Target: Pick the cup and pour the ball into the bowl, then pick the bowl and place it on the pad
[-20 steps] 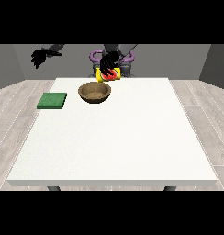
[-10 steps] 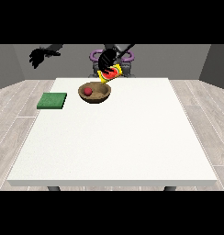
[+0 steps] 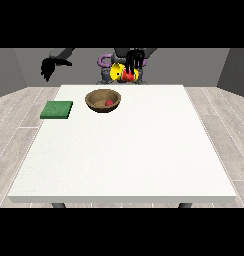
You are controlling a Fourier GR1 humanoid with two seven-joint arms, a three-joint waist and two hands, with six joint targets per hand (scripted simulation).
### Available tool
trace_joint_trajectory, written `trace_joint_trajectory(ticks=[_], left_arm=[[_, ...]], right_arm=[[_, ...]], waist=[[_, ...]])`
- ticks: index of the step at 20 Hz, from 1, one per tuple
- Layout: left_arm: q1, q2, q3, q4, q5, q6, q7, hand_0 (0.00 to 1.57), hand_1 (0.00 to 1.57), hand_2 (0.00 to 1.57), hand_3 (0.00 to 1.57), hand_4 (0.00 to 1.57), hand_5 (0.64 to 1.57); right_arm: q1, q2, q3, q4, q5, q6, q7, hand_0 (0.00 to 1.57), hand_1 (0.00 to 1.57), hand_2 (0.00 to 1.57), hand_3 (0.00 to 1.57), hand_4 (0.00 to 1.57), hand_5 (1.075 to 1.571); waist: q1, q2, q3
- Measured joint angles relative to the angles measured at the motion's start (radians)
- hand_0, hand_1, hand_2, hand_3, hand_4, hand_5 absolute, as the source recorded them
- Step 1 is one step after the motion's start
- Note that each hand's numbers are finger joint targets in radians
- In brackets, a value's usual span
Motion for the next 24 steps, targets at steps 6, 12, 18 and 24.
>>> trace_joint_trajectory(ticks=[6,12,18,24], left_arm=[[0.173,-0.039,0.224,-0.160,0.414,0.151,-0.097,0.00,0.00,0.00,0.00,0.00,1.553],[0.339,-0.048,0.290,-0.334,0.826,0.102,-0.341,0.00,0.00,0.00,0.00,0.00,1.566],[0.455,-0.028,0.333,-0.411,1.031,-0.078,-0.564,0.00,0.00,0.00,0.00,0.00,1.563],[0.496,0.024,0.385,-0.441,1.099,-0.183,-0.642,0.00,0.00,0.00,0.00,0.00,1.565]], right_arm=[[-0.017,0.065,0.033,-0.039,0.012,-0.033,-0.014,0.00,0.00,0.00,0.00,0.28,1.567],[-0.044,0.178,0.089,-0.075,0.069,-0.158,-0.017,0.00,0.00,0.00,0.00,0.24,1.571],[-0.070,0.283,0.109,-0.064,0.111,-0.306,-0.051,0.00,0.00,0.00,0.00,0.33,1.570],[-0.118,0.302,0.125,0.035,0.106,-0.365,-0.116,0.00,0.00,0.00,0.00,0.25,1.567]], waist=[[-0.011,0.085,-0.0112],[0.013,0.130,-0.0030],[0.088,0.176,0.0071],[0.093,0.192,0.0104]])
